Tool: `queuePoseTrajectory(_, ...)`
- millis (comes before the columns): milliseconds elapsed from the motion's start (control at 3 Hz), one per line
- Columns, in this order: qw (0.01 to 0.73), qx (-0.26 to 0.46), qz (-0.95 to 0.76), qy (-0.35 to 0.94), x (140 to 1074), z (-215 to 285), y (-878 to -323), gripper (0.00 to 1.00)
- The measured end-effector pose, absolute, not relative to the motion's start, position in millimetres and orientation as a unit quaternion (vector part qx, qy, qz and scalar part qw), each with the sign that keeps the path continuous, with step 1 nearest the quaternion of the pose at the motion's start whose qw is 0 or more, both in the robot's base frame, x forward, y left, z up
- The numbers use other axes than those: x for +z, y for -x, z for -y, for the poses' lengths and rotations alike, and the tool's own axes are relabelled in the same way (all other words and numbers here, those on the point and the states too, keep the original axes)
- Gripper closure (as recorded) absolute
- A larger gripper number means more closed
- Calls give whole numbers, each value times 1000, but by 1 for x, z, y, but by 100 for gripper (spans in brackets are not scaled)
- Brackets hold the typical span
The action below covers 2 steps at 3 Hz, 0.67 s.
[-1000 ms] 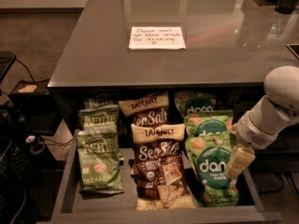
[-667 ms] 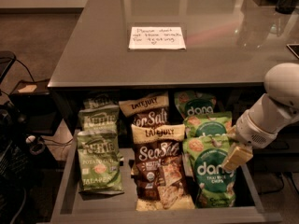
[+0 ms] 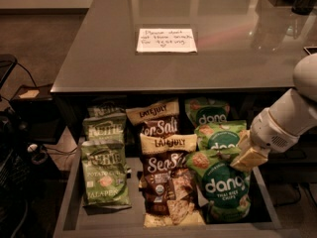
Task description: Pick green rice chip bag from bottom drawer and place on counter
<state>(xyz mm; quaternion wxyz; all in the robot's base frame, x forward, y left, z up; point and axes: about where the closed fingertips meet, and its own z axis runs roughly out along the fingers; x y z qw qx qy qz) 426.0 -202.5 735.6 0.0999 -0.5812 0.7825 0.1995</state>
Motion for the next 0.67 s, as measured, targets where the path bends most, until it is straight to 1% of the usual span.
queuePoseTrajectory(333,127,201,-778,581,770,192,-423,100)
queuePoseTrajectory(667,145,192,-777,581,810,188,-426,100)
